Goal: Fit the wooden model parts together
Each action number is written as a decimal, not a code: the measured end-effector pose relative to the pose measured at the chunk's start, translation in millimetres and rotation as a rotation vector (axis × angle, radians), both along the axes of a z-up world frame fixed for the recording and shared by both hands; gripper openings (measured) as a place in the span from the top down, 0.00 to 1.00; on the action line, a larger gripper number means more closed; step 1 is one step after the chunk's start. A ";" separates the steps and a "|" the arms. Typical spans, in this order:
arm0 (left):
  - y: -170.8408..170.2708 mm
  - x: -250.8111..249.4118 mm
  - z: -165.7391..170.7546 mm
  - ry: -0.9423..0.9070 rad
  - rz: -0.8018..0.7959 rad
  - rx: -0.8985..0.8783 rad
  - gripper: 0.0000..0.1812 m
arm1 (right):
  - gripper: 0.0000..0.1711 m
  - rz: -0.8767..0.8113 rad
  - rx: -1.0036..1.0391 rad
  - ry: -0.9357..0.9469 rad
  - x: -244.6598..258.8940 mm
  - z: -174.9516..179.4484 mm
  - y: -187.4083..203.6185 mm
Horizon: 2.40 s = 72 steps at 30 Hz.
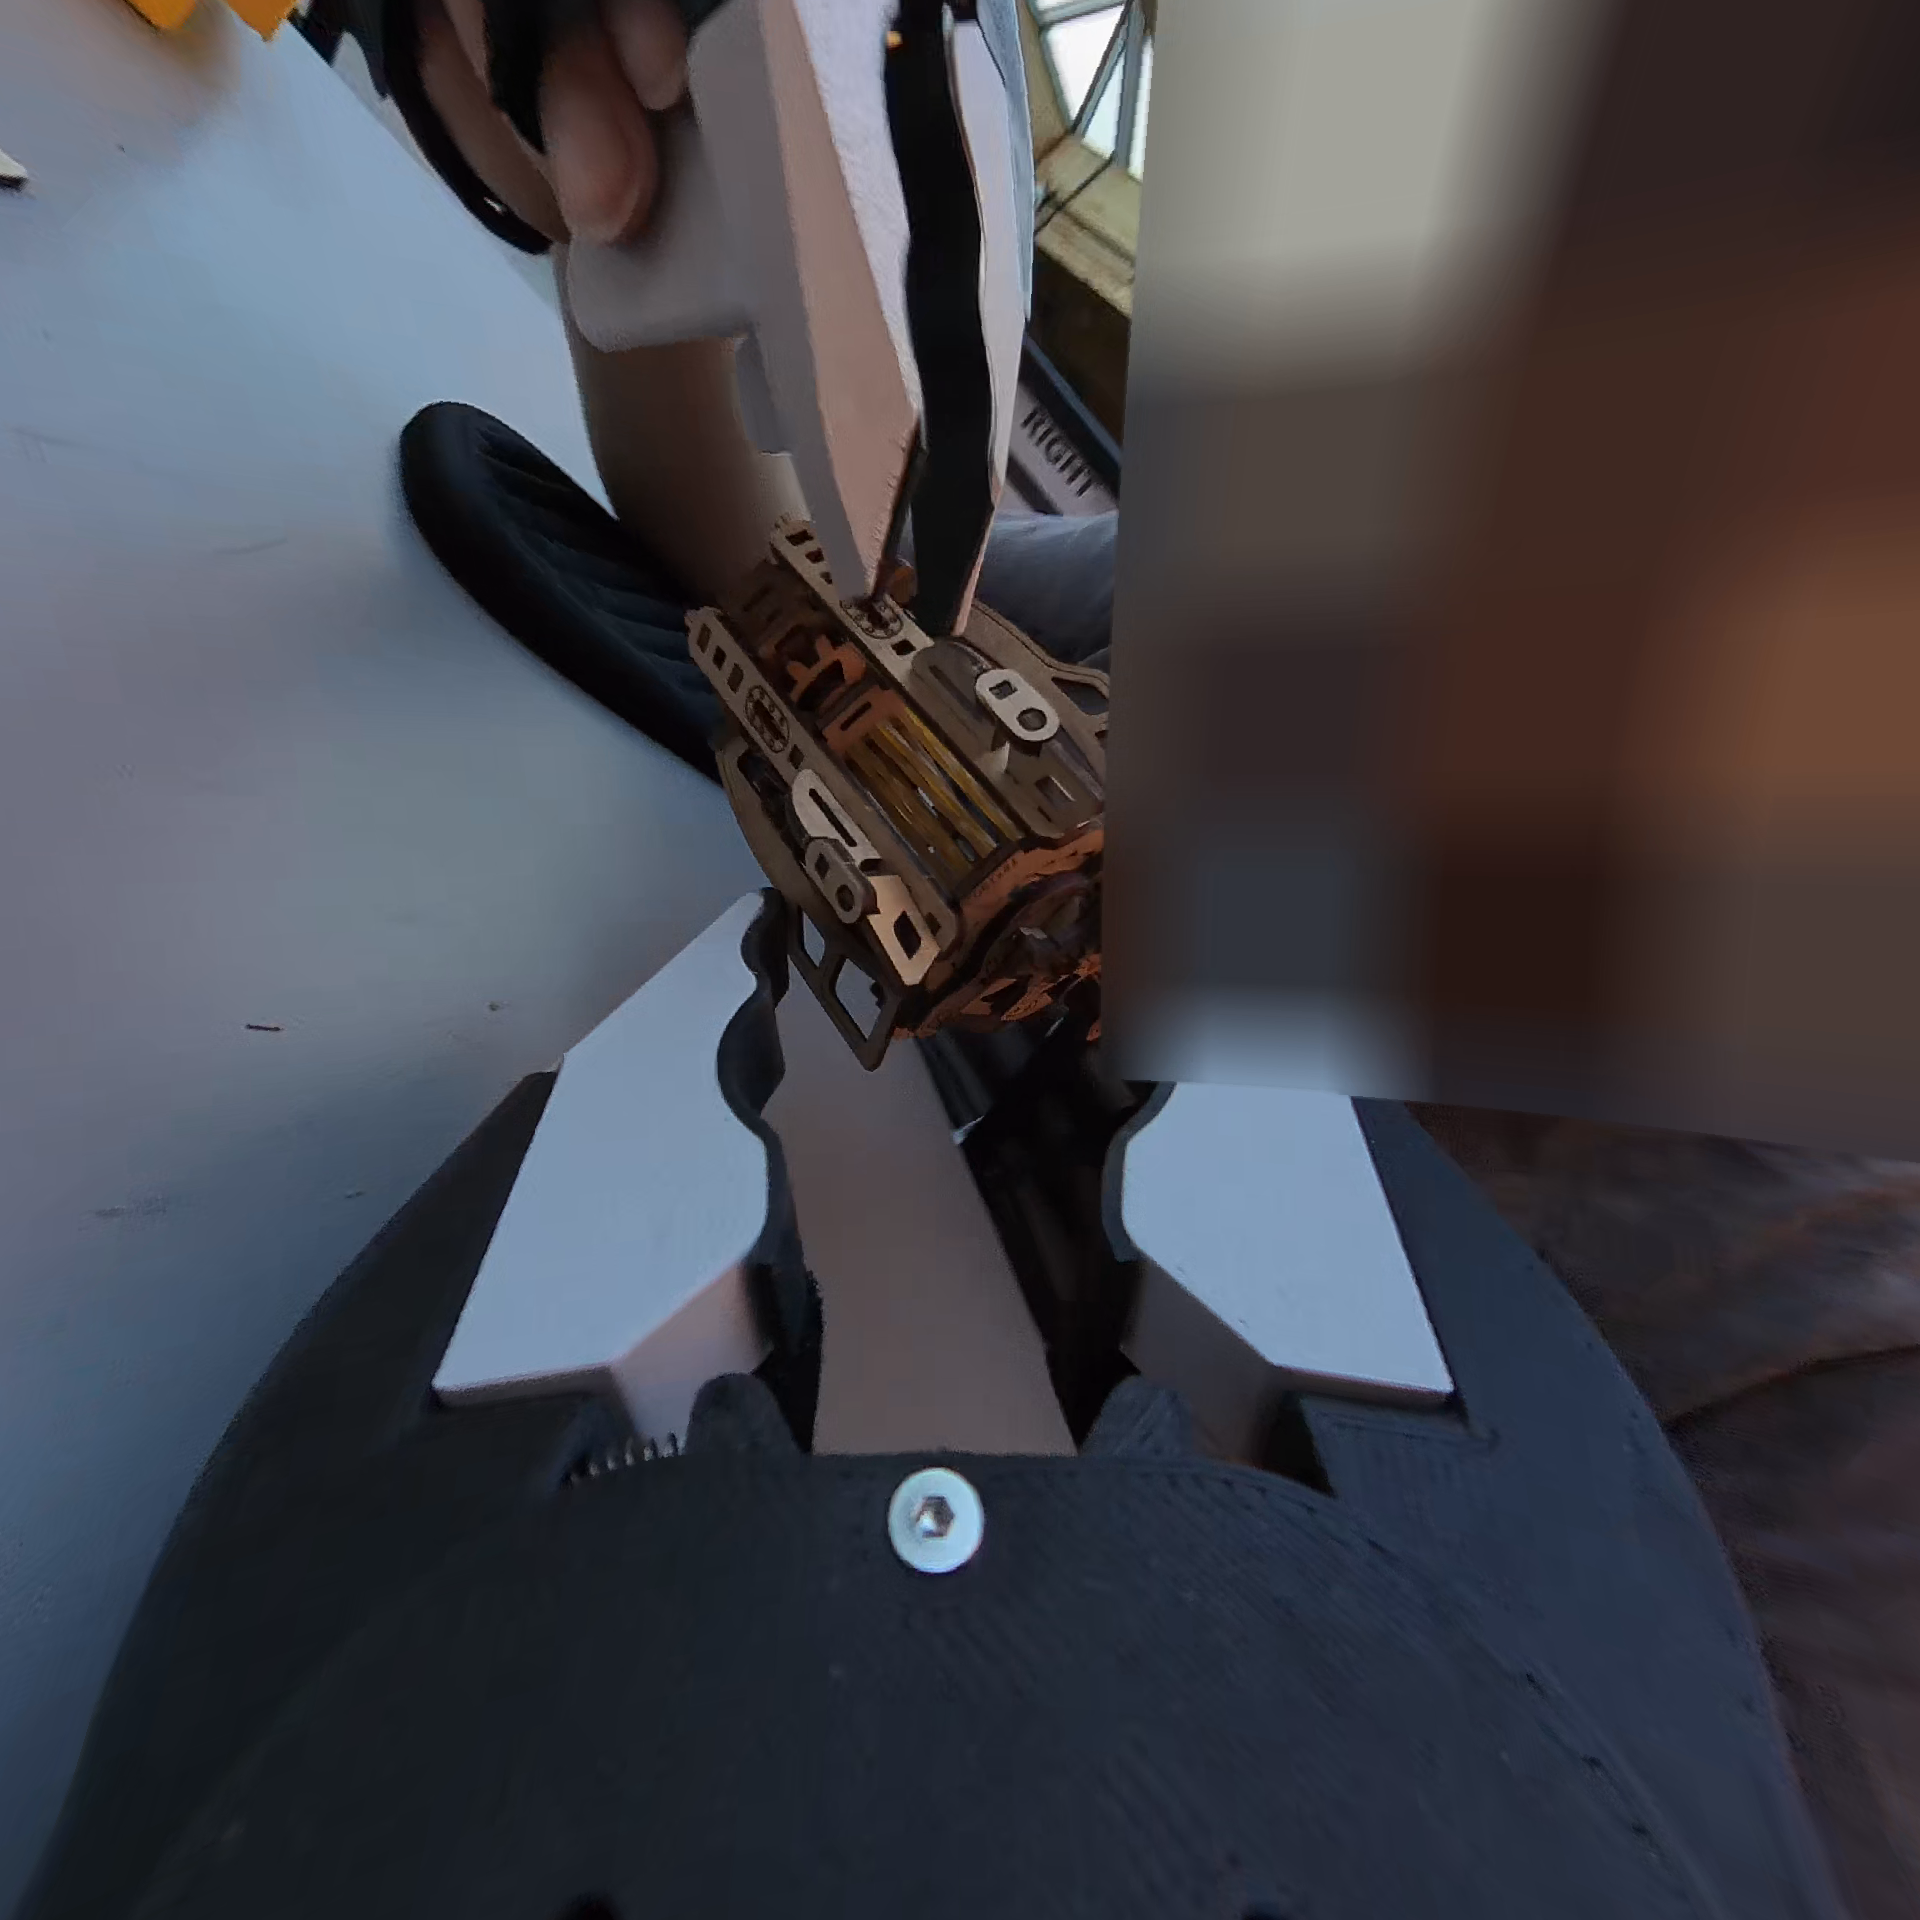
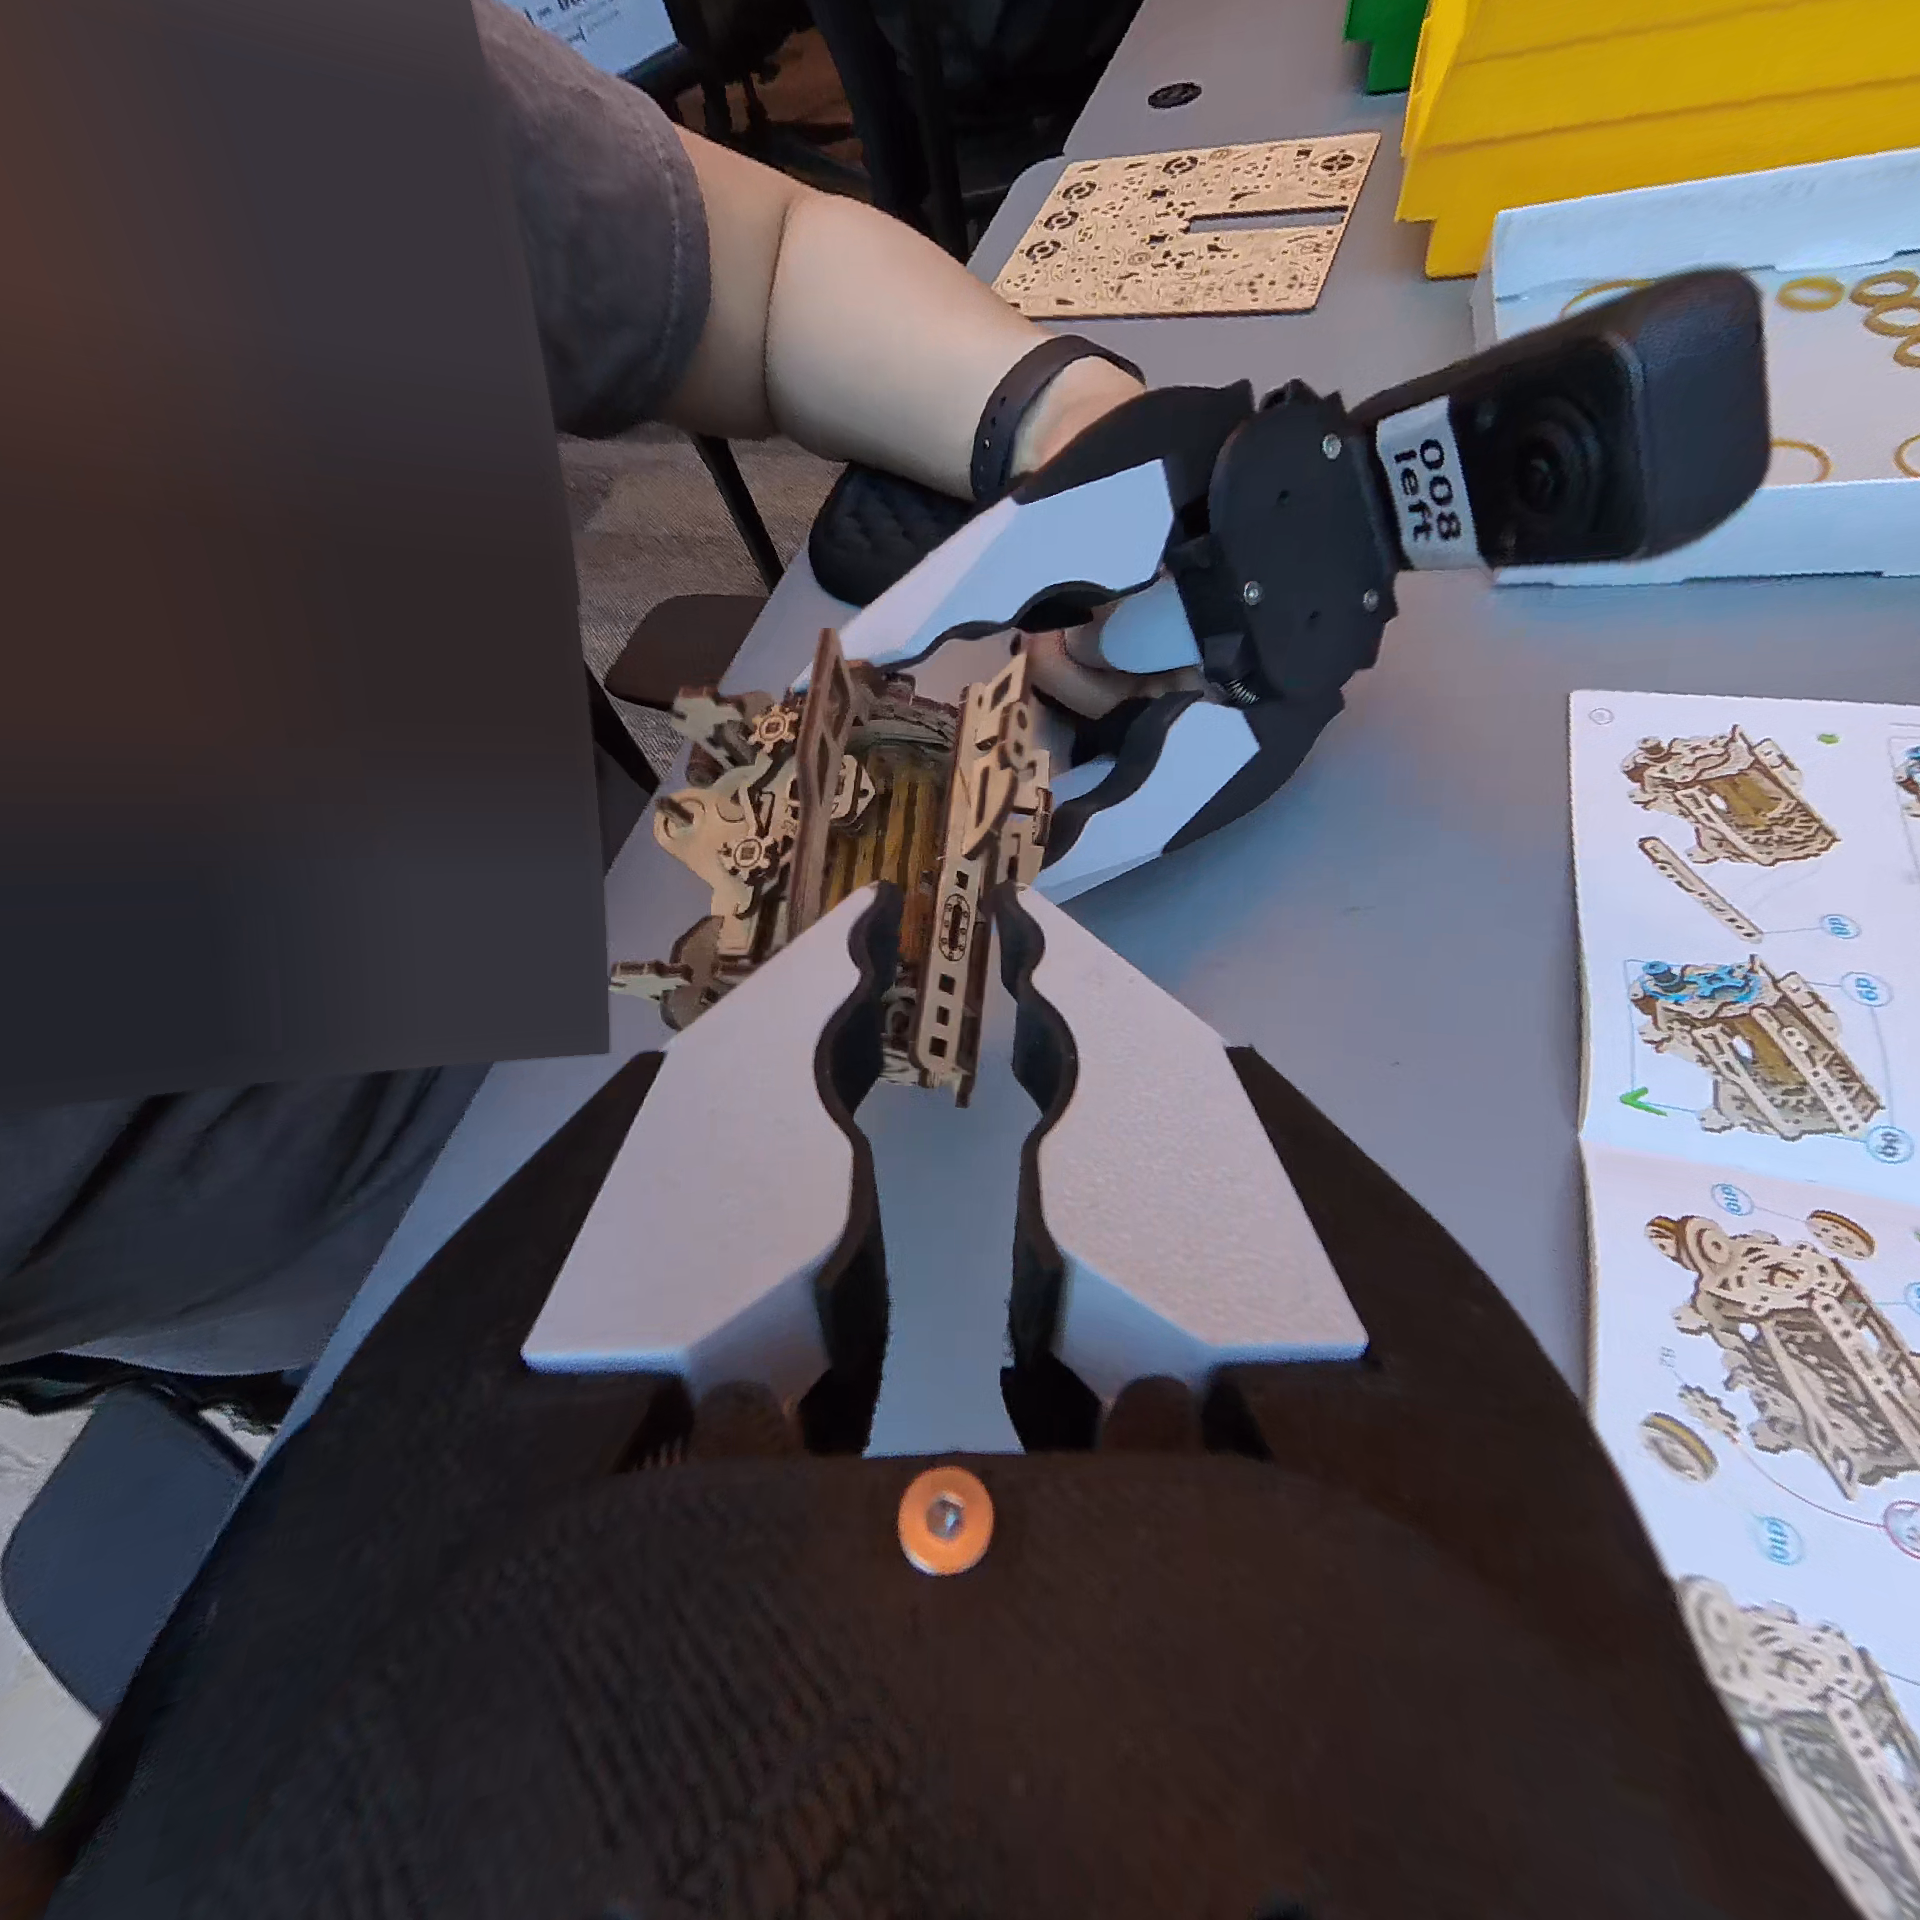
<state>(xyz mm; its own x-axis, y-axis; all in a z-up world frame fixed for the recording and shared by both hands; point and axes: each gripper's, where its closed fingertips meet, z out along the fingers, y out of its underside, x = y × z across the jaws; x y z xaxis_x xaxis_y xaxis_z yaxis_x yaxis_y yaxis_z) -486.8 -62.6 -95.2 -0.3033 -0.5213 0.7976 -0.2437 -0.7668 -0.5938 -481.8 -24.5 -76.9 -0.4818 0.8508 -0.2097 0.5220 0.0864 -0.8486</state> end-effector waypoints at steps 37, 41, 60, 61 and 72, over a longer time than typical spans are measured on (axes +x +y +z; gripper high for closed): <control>-18.9 -7.9 -17.6 0.325 0.238 0.841 0.55 | 0.95 -0.118 0.153 0.199 7.4 -30.3 -52.5; -18.7 -0.8 -11.2 0.326 0.349 0.720 0.55 | 0.95 -0.128 0.193 0.203 6.2 -30.4 -52.8; -16.7 25.8 -23.4 0.354 0.443 0.800 0.74 | 1.00 -0.121 0.199 0.256 12.1 -7.6 -65.7; -16.7 25.6 -23.5 0.356 0.441 0.805 0.74 | 1.00 -0.135 0.228 0.252 10.4 -9.0 -63.8; -15.1 24.2 -25.0 0.369 0.433 0.825 0.75 | 1.00 -0.150 0.281 0.206 7.3 -16.5 -62.9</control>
